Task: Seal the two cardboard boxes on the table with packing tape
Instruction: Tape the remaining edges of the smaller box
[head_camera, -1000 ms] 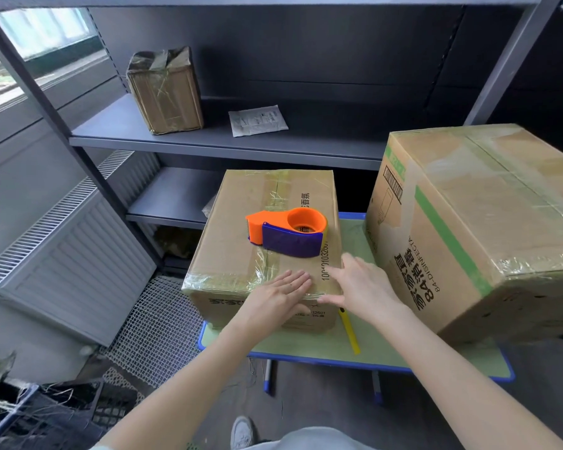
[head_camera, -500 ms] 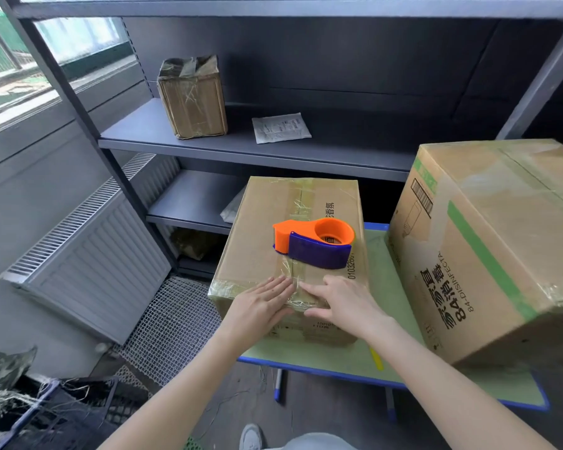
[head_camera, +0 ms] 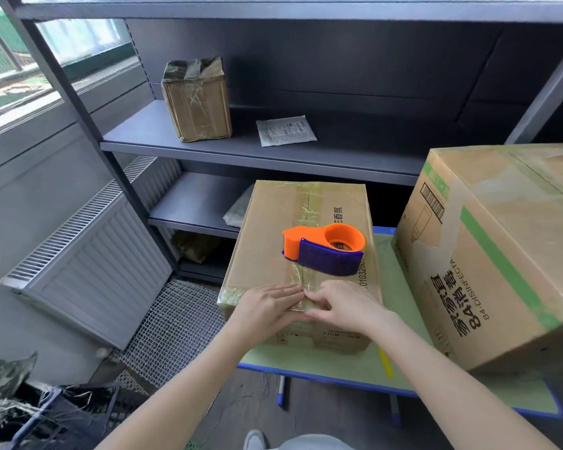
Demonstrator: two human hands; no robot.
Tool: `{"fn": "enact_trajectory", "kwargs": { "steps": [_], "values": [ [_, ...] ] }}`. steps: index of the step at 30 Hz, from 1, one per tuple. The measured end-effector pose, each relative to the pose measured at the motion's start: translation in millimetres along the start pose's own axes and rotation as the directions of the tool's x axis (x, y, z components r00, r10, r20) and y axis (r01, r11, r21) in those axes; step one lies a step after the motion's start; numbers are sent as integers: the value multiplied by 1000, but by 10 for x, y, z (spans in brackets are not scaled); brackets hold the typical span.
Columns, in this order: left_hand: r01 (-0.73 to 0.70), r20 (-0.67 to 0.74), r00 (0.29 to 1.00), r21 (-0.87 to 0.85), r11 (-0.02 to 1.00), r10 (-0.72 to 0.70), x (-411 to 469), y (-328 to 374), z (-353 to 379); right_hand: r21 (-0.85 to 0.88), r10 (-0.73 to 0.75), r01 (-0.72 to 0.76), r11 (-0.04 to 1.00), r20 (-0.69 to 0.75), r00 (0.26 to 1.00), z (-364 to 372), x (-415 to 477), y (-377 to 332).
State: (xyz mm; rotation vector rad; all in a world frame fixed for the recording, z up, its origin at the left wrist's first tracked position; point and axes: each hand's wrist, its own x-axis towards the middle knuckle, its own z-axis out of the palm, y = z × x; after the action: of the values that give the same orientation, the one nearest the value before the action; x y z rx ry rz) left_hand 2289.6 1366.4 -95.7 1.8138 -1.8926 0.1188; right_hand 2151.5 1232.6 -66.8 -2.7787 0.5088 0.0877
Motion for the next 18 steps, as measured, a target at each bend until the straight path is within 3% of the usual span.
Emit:
{"fn": "enact_trajectory", "kwargs": {
  "steps": [4, 7, 10, 18],
  "values": [
    [155, 87, 985, -53, 987, -150, 108, -132, -157, 64, 68, -60, 996, -117, 991, 1, 48, -41],
    [201, 35, 979, -52, 978, -199, 151, -281, -265, 95, 57, -34, 995, -244, 968, 83, 102, -150],
    [201, 14, 980, -21, 979, -200, 152, -432, -295, 95, 9, 11, 995, -210, 978, 179, 199, -272],
    [116, 137, 984, -28, 993, -111, 57, -634, -139, -41, 68, -77, 996, -190, 979, 407, 241, -385]
  ]
}}
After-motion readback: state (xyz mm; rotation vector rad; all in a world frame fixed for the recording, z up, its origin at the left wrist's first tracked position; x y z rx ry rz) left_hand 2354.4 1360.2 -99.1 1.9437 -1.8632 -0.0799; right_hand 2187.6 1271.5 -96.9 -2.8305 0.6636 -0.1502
